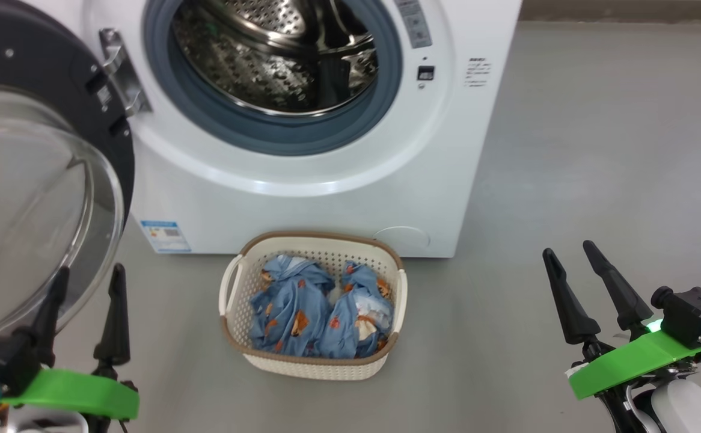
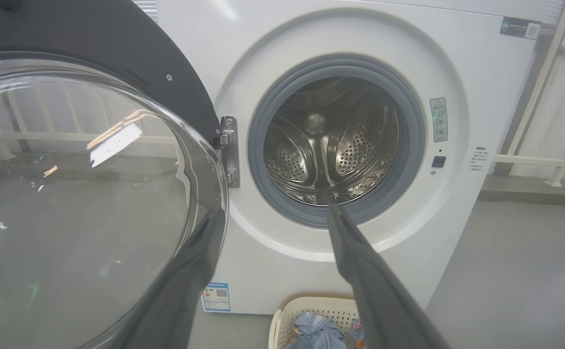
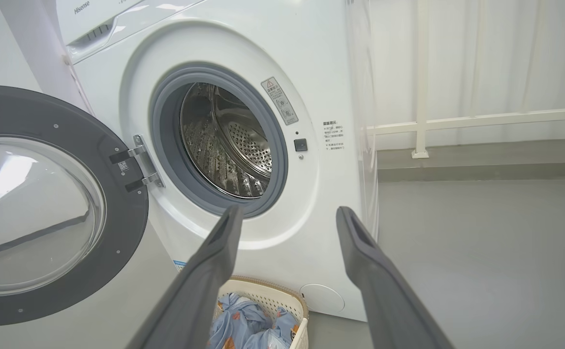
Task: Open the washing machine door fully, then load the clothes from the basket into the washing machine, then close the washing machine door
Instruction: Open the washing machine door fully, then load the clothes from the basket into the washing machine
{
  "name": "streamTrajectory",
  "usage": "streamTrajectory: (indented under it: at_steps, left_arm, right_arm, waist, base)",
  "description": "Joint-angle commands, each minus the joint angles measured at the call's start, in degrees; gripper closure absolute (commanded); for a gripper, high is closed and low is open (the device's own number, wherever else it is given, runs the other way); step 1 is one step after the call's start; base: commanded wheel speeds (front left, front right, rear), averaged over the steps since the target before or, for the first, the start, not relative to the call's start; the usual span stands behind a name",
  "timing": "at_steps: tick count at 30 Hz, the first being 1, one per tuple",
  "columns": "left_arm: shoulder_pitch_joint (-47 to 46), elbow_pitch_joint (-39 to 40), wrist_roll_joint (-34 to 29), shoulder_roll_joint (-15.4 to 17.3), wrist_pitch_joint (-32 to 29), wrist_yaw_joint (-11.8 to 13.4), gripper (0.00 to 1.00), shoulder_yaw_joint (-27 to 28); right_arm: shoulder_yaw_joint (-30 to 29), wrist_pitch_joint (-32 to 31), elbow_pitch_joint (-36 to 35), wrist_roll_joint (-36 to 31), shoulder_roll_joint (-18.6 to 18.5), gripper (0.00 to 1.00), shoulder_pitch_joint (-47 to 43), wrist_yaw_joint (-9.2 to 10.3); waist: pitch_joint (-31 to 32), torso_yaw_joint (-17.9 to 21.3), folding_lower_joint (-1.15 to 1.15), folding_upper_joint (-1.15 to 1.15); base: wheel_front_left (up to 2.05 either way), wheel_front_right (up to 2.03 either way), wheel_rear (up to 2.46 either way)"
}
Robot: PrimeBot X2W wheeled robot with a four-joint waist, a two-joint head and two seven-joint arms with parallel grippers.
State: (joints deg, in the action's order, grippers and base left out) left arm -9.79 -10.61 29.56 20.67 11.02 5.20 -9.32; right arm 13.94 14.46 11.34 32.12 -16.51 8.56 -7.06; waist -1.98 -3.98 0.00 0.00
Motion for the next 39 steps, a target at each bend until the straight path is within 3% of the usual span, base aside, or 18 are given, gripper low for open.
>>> streamTrajectory:
  at_steps: [1,18,39]
  left_arm:
    - [-0.6,1.8,0.5,1.5,0.0,0.5,0.0,2.0]
    - [3.0,1.9,3.0,-0.5,1.6,1.0,0.0,2.8]
    - [3.0,0.7,5.4,-0.5,1.9,-1.6,0.0,2.1]
  right_arm:
    - [1.0,0.5,-1.2,-0.3,-1.2,0.0,-0.2,-0.43]
    - [-1.2,0.5,-1.8,-0.7,-2.4,0.0,-0.5,-0.43]
    - [-2.4,0.5,-2.0,-0.9,-1.8,0.0,-0.9,-0.43]
  waist:
    - [1.5,1.7,0.0,0.0]
    - [1.8,7.0,0.0,0.0]
    - [1.1,5.5,0.0,0.0]
  base:
    - [0.0,0.0,0.0]
    - [0.0,0.0,0.0]
    - [0.0,0.0,0.0]
